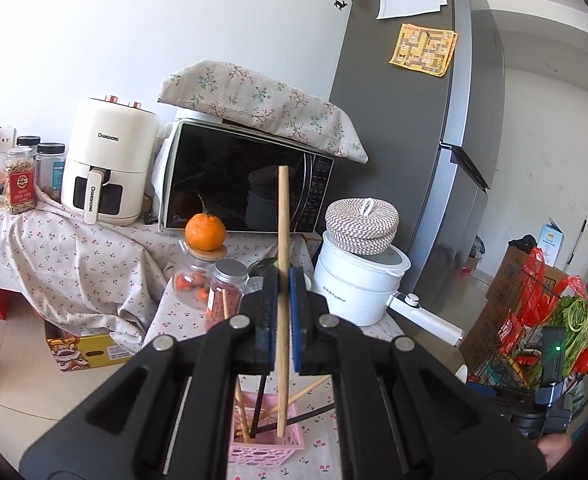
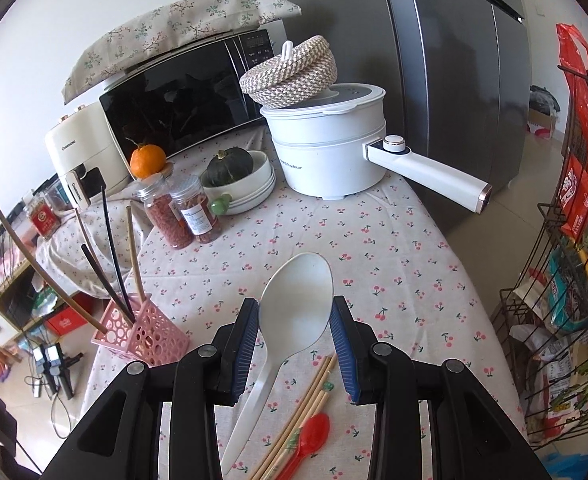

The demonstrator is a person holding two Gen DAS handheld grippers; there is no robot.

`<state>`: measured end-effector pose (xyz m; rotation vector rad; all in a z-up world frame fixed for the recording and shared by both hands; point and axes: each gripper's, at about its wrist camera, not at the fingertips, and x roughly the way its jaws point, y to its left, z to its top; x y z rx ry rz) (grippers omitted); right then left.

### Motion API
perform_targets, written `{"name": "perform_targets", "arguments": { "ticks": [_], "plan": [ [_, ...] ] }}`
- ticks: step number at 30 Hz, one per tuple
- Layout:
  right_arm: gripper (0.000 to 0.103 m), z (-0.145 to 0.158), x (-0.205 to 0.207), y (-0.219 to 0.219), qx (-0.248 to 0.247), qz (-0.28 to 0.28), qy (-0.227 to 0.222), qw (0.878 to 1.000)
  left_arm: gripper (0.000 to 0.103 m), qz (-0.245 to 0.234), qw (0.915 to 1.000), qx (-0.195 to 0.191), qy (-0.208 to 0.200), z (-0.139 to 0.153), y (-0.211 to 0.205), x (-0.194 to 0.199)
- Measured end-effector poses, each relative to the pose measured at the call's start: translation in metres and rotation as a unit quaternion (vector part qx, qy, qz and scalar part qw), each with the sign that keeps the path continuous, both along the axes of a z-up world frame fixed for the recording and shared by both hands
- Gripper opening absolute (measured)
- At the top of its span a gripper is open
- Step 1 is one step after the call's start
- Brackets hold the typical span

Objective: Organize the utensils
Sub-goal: 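Carry the wooden chopstick over the pink caddy with the left tool while the right tool grasps the white spoon, then release the chopstick into the caddy with the left tool while the right tool lowers the spoon into it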

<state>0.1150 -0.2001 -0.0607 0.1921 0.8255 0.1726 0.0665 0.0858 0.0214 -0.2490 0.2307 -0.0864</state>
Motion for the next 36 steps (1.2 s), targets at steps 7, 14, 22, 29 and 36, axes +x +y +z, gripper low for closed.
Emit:
{"name": "perform_targets", "arguments": {
  "ticks": [7, 14, 22, 29, 36],
  "plan": [
    [0.037, 0.001, -0.001, -0.002, 0.001, -0.002, -0.003, 1.000, 0.006, 0.016, 0.9996, 0.017, -0.013, -0.014, -0.001, 0.008],
    [0.037, 0.002, -0.002, -0.003, 0.001, -0.004, -0.006, 1.000, 0.006, 0.021, 0.9994, 0.014, 0.022, -0.035, 0.003, 0.023],
    [0.037, 0.017, -0.007, 0.003, 0.008, -0.011, -0.043, 0.999, 0.013, -0.009, 0.9956, 0.042, 0.083, -0.052, -0.006, 0.031],
    [0.037, 0.041, -0.014, 0.022, 0.023, -0.010, -0.103, 0.994, 0.054, -0.027, 0.9909, 0.064, 0.115, -0.046, -0.008, 0.017],
    [0.037, 0.057, -0.021, 0.056, 0.024, -0.002, -0.154, 0.988, 0.083, -0.010, 0.9737, 0.077, 0.214, -0.058, 0.001, 0.008]
  ]
}}
